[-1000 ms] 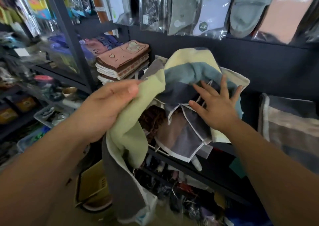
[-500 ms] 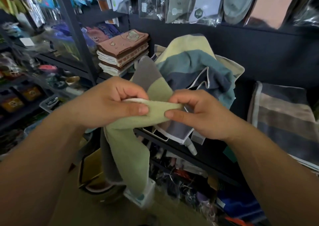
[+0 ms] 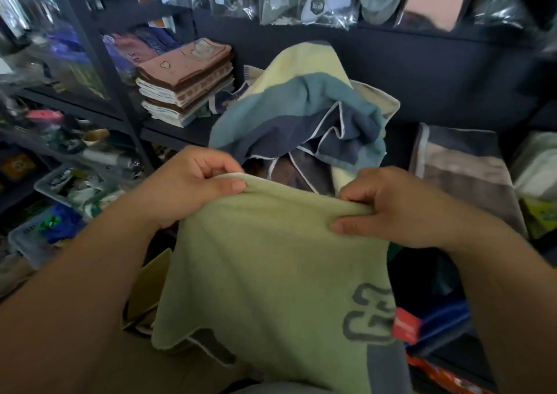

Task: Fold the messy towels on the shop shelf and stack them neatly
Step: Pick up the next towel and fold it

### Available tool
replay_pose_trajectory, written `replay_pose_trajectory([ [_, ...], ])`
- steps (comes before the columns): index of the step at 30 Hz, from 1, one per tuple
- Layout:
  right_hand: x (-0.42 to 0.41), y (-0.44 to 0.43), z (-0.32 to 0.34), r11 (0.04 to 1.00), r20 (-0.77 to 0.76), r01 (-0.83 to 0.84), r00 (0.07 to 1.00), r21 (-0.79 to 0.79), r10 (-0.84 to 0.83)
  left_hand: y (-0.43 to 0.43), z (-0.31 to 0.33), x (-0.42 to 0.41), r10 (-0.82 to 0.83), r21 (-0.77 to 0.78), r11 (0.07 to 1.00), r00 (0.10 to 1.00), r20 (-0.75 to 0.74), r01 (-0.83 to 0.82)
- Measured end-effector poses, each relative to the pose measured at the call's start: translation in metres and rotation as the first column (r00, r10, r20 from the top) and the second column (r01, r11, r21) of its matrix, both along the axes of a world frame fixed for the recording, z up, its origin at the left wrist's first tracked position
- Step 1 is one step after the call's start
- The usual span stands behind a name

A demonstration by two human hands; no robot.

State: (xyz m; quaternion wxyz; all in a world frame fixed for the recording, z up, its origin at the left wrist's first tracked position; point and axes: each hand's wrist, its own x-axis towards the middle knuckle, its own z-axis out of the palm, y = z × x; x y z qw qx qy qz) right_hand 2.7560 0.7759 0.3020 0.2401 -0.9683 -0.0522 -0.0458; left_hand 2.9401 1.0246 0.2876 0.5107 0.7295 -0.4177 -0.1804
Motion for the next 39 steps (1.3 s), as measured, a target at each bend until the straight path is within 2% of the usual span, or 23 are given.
replay_pose_trajectory([
  [4, -0.018, -0.025, -0.030, 0.970, -0.148, 0.214, 0.969, 0.113, -0.197, -0.012, -0.018, 0.009, 0.134, 0.032, 0.991, 0.991, 0.003, -0.134],
  [7, -0.047, -0.042, -0.040, 0.910, -0.148, 0.323, 0.945, 0.259, -0.293, -0.016, -0.039, 0.021, 0.189, 0.075, 0.978, 0.977, 0.100, -0.197],
  [10, -0.071, -0.057, -0.045, 0.867, -0.036, 0.386, 0.918, 0.314, -0.396, -0.026, -0.054, 0.027, 0.110, 0.190, 0.966, 0.943, 0.314, -0.176],
  [12, -0.084, -0.067, -0.040, 0.859, 0.032, 0.407, 0.899, 0.312, -0.437, -0.037, -0.058, 0.029, 0.056, 0.211, 0.965, 0.907, 0.418, -0.157],
  [16, -0.106, -0.079, -0.027, 0.778, -0.020, 0.475, 0.858, 0.411, -0.514, -0.059, -0.065, 0.035, 0.015, 0.229, 0.960, 0.843, 0.537, -0.163],
  [17, -0.111, -0.080, -0.026, 0.758, -0.051, 0.490, 0.852, 0.431, -0.521, -0.064, -0.070, 0.034, 0.026, 0.229, 0.959, 0.855, 0.518, -0.168],
  [18, -0.116, -0.082, -0.028, 0.751, -0.076, 0.513, 0.843, 0.416, -0.533, -0.068, -0.073, 0.031, 0.072, 0.208, 0.962, 0.902, 0.425, -0.175],
  [19, -0.121, -0.082, -0.030, 0.752, -0.092, 0.542, 0.829, 0.375, -0.552, -0.071, -0.077, 0.027, 0.134, 0.162, 0.970, 0.955, 0.265, -0.181],
  [21, -0.132, -0.085, -0.037, 0.749, -0.081, 0.626, 0.776, 0.219, -0.625, -0.074, -0.081, 0.021, 0.233, 0.071, 0.970, 0.972, -0.012, -0.232],
  [22, -0.138, -0.088, -0.042, 0.733, -0.054, 0.669, 0.742, 0.123, -0.668, -0.073, -0.083, 0.020, 0.219, 0.055, 0.975, 0.975, -0.047, -0.217],
  [24, -0.147, -0.088, -0.047, 0.655, 0.026, 0.755, 0.655, 0.026, -0.756, -0.070, -0.083, 0.021, 0.093, 0.093, 0.991, 0.995, 0.022, -0.094],
  [27, -0.155, -0.087, -0.046, 0.506, 0.150, 0.861, 0.494, 0.050, -0.856, -0.072, -0.078, 0.027, -0.103, 0.259, 0.962, 0.993, 0.063, 0.084],
  [30, -0.164, -0.095, -0.051, 0.390, 0.213, 0.920, 0.375, 0.034, -0.902, -0.082, -0.079, 0.036, -0.210, 0.404, 0.905, 0.966, 0.152, 0.134],
  [32, -0.174, -0.102, -0.059, 0.324, 0.197, 0.945, 0.311, 0.037, -0.930, -0.086, -0.086, 0.044, -0.227, 0.452, 0.885, 0.950, 0.216, 0.109],
  [35, -0.193, -0.111, -0.070, 0.243, 0.123, 0.970, 0.238, 0.028, -0.964, -0.081, -0.102, 0.052, -0.187, 0.517, 0.850, 0.975, 0.121, 0.099],
  [39, -0.229, -0.123, -0.095, 0.189, 0.023, 0.982, 0.190, -0.006, -0.982, -0.066, -0.124, 0.053, -0.091, 0.588, 0.808, 0.994, 0.053, 0.043],
])
